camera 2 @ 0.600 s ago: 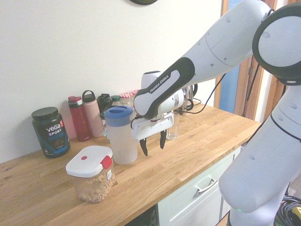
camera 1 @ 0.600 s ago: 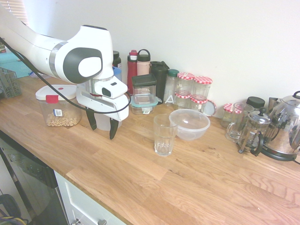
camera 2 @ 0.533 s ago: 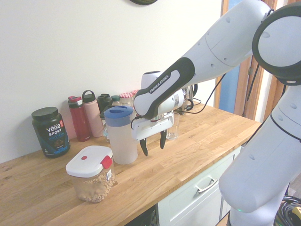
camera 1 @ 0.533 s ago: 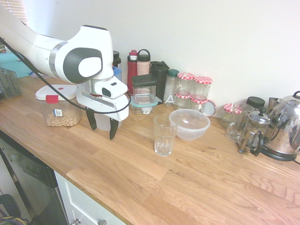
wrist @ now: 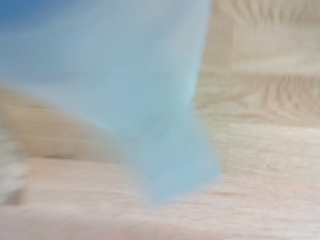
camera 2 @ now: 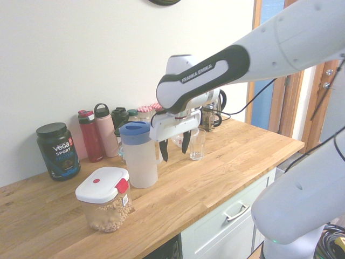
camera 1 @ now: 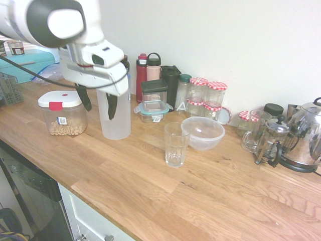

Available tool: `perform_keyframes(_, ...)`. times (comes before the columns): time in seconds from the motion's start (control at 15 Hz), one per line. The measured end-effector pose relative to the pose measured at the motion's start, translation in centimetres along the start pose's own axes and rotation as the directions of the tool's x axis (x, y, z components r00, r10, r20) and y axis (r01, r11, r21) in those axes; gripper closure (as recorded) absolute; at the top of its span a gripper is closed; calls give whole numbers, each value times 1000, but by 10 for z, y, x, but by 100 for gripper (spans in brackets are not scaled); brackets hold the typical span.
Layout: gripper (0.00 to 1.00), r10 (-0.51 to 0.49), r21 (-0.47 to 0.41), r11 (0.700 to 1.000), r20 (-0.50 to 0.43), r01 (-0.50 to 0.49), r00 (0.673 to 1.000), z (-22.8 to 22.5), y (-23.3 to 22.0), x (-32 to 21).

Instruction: Pour me some water

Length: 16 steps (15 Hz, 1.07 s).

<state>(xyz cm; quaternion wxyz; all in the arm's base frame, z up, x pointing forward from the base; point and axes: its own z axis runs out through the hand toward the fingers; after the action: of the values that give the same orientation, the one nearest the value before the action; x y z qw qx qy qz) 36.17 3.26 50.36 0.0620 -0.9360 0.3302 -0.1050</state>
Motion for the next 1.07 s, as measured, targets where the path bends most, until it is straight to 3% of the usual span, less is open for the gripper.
perform_keyframes(0.27,0,-113,137,983,-95,125,989,-30,-12,-3)
perform_keyframes(0.6,0,-165,147,974,-72,174,984,11,-34,24)
perform_keyframes(0.67,100,-173,143,973,-64,180,983,19,-38,27)
perform_keyframes(1.07,100,-190,144,970,-65,198,980,21,-44,27)
